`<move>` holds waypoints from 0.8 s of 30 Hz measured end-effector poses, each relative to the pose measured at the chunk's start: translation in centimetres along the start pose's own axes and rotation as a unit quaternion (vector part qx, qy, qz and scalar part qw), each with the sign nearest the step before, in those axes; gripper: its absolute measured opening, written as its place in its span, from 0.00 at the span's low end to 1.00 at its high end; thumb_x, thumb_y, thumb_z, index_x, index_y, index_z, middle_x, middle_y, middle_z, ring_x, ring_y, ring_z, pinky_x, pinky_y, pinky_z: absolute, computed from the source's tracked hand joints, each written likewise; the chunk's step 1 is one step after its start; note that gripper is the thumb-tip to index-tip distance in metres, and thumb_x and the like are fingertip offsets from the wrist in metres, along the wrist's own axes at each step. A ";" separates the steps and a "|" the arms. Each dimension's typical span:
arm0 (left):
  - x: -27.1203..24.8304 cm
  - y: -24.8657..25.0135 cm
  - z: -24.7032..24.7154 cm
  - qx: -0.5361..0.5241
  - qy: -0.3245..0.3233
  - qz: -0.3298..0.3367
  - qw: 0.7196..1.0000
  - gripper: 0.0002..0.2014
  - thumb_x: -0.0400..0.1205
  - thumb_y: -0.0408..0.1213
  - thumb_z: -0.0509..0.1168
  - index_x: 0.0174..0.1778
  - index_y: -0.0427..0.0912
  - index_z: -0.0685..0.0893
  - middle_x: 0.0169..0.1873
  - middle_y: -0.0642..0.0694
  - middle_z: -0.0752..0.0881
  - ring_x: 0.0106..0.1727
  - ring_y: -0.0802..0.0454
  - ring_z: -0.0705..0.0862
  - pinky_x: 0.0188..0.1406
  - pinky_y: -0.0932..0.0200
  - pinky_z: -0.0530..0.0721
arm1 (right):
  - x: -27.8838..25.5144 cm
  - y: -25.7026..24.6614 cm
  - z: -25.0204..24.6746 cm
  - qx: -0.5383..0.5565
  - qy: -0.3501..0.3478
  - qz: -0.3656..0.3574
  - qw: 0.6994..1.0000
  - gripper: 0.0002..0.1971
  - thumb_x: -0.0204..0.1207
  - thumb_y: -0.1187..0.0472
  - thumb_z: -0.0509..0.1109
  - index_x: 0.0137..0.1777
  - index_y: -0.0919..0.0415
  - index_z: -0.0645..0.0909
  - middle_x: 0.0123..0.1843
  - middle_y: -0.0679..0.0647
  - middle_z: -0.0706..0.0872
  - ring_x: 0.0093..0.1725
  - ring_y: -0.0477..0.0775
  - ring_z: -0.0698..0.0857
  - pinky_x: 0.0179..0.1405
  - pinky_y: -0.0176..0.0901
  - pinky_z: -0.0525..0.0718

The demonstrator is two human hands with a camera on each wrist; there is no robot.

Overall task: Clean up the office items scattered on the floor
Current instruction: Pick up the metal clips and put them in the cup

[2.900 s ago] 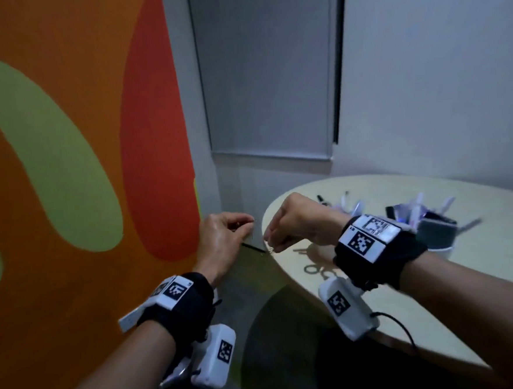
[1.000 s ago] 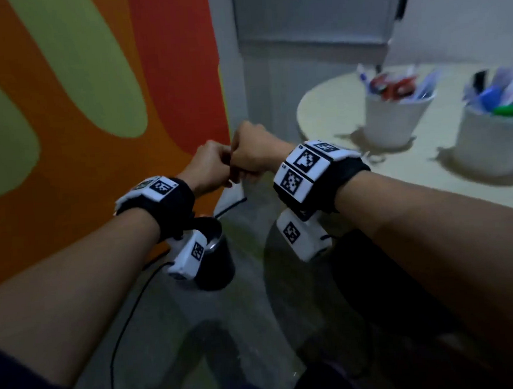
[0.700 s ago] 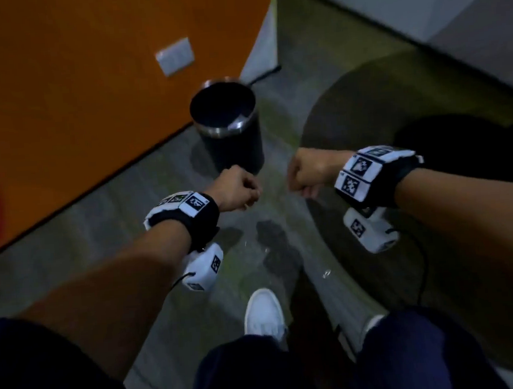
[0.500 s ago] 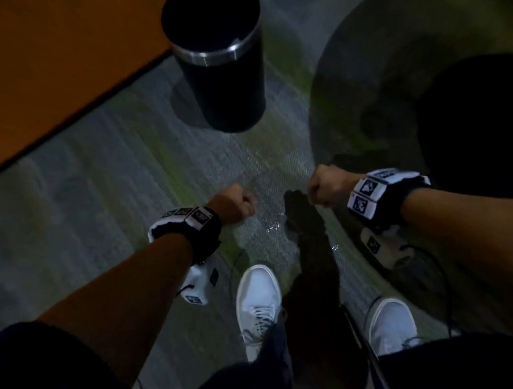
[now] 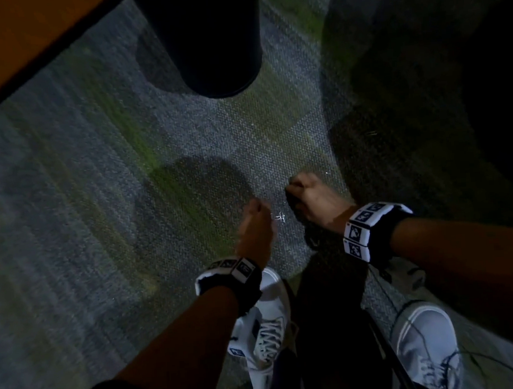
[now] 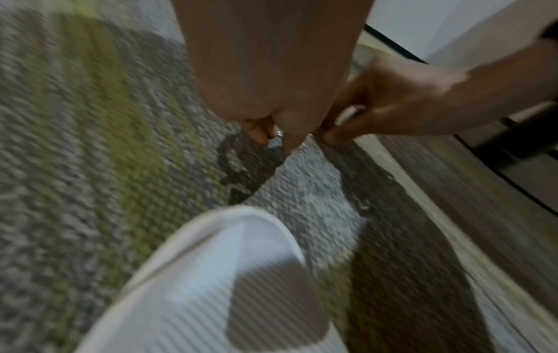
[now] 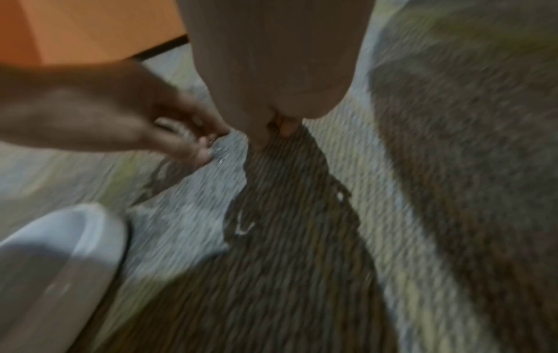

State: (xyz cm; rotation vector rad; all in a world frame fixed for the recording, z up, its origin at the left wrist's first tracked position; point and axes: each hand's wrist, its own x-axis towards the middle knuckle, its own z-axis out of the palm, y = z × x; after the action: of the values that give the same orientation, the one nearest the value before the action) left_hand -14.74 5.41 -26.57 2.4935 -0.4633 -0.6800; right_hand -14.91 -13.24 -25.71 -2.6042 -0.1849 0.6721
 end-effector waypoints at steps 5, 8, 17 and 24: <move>-1.1 -1.4 1.6 -0.095 0.011 0.049 0.994 0.08 0.82 0.51 0.57 0.38 0.60 0.76 0.39 0.57 0.77 0.42 0.54 0.75 0.50 0.47 0.78 | -2.0 -0.9 3.7 0.005 0.000 -0.084 0.996 0.17 0.71 0.72 0.73 0.60 0.68 0.83 0.61 0.62 0.79 0.58 0.63 0.78 0.50 0.58 0.85; -0.5 -2.8 0.2 -0.019 0.016 0.047 0.999 0.06 0.82 0.40 0.61 0.45 0.50 0.84 0.45 0.42 0.84 0.46 0.43 0.82 0.51 0.47 0.84 | -1.7 0.1 2.6 0.081 0.049 -0.049 0.994 0.15 0.72 0.73 0.71 0.59 0.67 0.85 0.57 0.62 0.82 0.57 0.63 0.81 0.57 0.54 0.83; -1.5 -5.2 0.4 0.006 -0.042 0.073 0.996 0.19 0.72 0.35 0.77 0.57 0.34 0.84 0.58 0.37 0.81 0.61 0.37 0.80 0.61 0.46 0.80 | -2.8 -0.2 4.8 0.059 0.092 -0.007 0.994 0.21 0.73 0.63 0.75 0.65 0.66 0.81 0.59 0.62 0.78 0.58 0.63 0.78 0.56 0.52 0.83; -1.2 -3.7 1.9 -0.088 -0.020 0.049 0.995 0.09 0.80 0.41 0.64 0.50 0.41 0.85 0.51 0.40 0.85 0.52 0.34 0.86 0.54 0.38 0.85 | -2.5 -1.1 5.2 0.113 0.062 -0.041 0.991 0.19 0.73 0.68 0.74 0.65 0.66 0.83 0.59 0.61 0.81 0.59 0.63 0.80 0.59 0.52 0.82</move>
State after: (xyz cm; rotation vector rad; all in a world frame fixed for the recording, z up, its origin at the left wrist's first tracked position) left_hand -16.05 8.23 -29.60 2.2807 -0.5142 -0.7019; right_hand -19.68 -10.88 -28.23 -2.3971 -0.1656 0.4703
